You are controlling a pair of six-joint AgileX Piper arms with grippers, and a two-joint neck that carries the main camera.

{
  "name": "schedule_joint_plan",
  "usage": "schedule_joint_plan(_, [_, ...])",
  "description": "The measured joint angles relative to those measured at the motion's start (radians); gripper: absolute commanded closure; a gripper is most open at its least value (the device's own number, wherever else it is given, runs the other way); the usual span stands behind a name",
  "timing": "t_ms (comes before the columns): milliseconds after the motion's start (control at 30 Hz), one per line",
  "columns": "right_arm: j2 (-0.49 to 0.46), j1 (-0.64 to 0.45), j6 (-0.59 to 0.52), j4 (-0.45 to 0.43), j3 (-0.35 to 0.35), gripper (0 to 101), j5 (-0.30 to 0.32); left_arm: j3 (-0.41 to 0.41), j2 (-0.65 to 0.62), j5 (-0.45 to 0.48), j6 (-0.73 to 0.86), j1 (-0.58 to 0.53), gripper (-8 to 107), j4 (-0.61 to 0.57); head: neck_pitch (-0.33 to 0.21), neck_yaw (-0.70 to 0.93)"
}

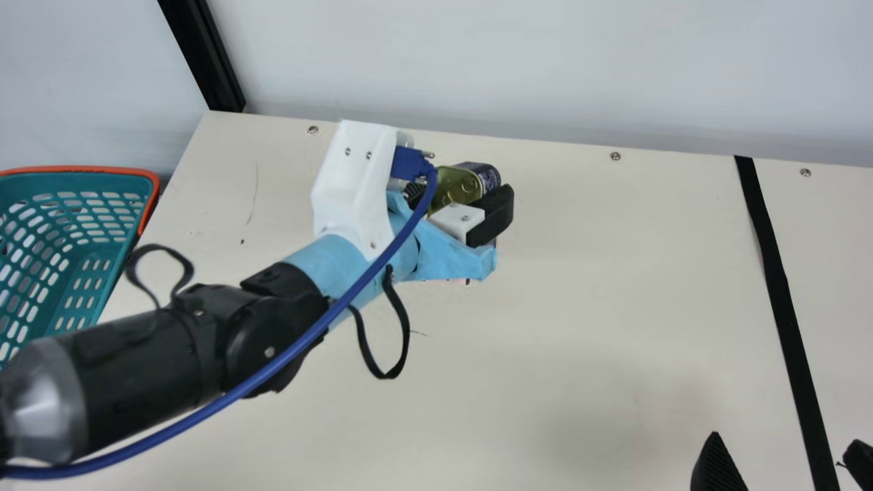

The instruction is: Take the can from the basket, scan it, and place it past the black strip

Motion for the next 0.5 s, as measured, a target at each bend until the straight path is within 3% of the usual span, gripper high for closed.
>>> schedule_joint_plan(500, [0.0, 0.0, 0.0, 0.0, 0.0, 0, 0.0, 0.064, -0.105, 0.086, -0.072, -0.048, 89, 0.068, 0.0, 0.0])
